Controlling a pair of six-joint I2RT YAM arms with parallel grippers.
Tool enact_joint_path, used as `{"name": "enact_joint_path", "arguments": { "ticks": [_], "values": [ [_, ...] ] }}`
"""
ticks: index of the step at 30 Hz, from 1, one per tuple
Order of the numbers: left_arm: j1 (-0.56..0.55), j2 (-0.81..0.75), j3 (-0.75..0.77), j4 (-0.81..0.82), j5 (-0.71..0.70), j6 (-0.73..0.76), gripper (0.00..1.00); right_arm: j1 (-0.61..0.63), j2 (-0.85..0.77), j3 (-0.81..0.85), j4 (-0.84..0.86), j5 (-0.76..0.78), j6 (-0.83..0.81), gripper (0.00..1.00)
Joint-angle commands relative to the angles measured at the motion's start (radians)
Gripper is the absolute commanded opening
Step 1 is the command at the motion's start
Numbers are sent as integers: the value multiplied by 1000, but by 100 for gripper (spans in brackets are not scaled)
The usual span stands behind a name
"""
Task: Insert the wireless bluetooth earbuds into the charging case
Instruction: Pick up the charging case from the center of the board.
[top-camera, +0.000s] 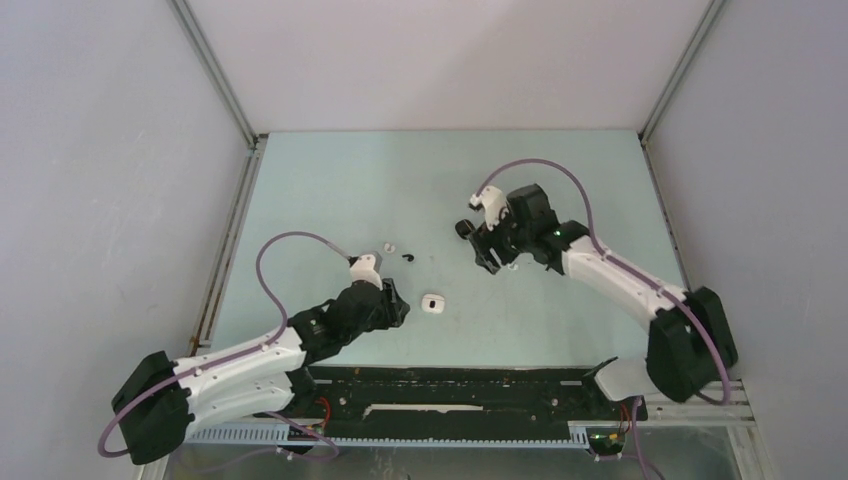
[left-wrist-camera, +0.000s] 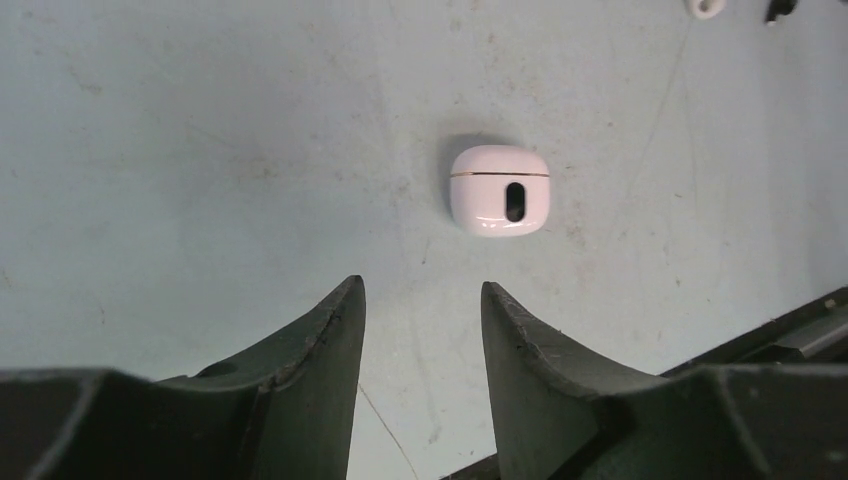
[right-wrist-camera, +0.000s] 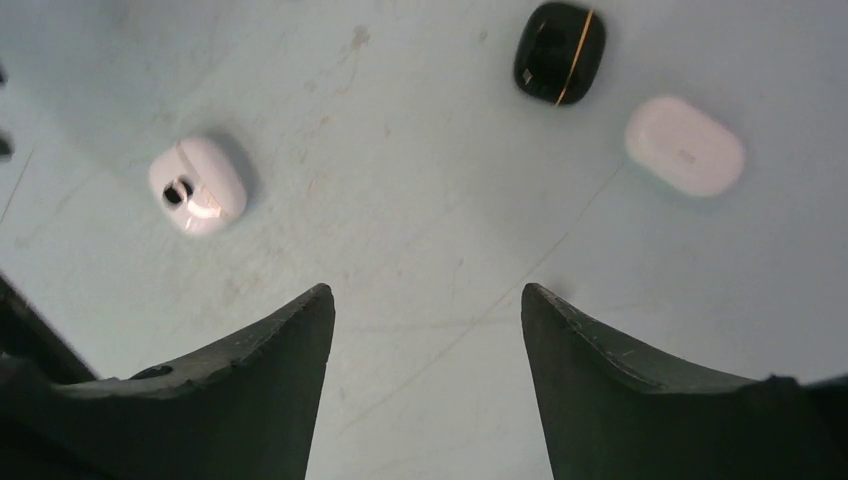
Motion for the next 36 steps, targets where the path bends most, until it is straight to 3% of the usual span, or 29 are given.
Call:
{"name": "enact_joint_path", "arguments": {
  "ticks": [1, 6, 14, 26, 36],
  "values": [
    [-41, -66, 6, 25, -73, -10, 52, 14, 169, 162, 107, 100, 67, 70],
    [-70, -91, 23, -11, -84, 5, 52, 32, 424, 353, 60, 175, 83, 70],
    [-99, -88, 22, 1, -104, 2, 57, 32, 608, 503, 18, 202, 90, 74],
    [-125, -49, 35, 20, -96, -1, 56, 21, 759, 639, -31, 224, 100, 73],
    [-131, -71, 22, 23, -102, -10, 55, 1, 778, 636, -54, 188, 107, 65]
  ]
}}
